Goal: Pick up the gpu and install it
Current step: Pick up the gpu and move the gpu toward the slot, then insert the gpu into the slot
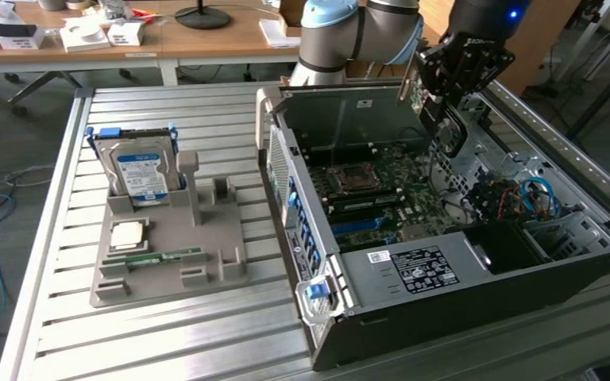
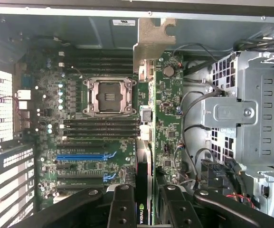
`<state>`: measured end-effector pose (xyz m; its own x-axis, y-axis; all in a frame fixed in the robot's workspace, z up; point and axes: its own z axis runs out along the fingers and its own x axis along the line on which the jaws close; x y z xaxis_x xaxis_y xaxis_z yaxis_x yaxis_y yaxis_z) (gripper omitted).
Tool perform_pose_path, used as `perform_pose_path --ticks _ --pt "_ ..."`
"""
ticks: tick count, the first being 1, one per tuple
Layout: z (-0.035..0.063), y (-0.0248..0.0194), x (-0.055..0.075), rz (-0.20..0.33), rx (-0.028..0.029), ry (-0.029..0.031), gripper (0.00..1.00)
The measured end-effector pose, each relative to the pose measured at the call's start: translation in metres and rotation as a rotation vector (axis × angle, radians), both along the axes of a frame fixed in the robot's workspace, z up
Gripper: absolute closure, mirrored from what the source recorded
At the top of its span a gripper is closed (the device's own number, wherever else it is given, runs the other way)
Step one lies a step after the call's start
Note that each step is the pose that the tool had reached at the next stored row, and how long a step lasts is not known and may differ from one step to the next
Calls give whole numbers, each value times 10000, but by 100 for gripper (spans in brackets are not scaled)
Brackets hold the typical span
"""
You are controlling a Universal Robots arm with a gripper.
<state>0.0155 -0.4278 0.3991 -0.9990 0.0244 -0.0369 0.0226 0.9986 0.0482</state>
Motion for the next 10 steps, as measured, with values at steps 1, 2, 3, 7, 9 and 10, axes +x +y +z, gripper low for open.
perform_pose_path --ticks 1,2,3,7,9,10 --pt "0 0 0 0 0 0 74" --pt "0 0 0 0 0 1 74" --pt "0 0 0 0 0 0 74" --pt "-1 0 0 0 1 0 74" --pt "-1 0 0 0 1 0 74" --pt "-1 0 0 0 1 0 74"
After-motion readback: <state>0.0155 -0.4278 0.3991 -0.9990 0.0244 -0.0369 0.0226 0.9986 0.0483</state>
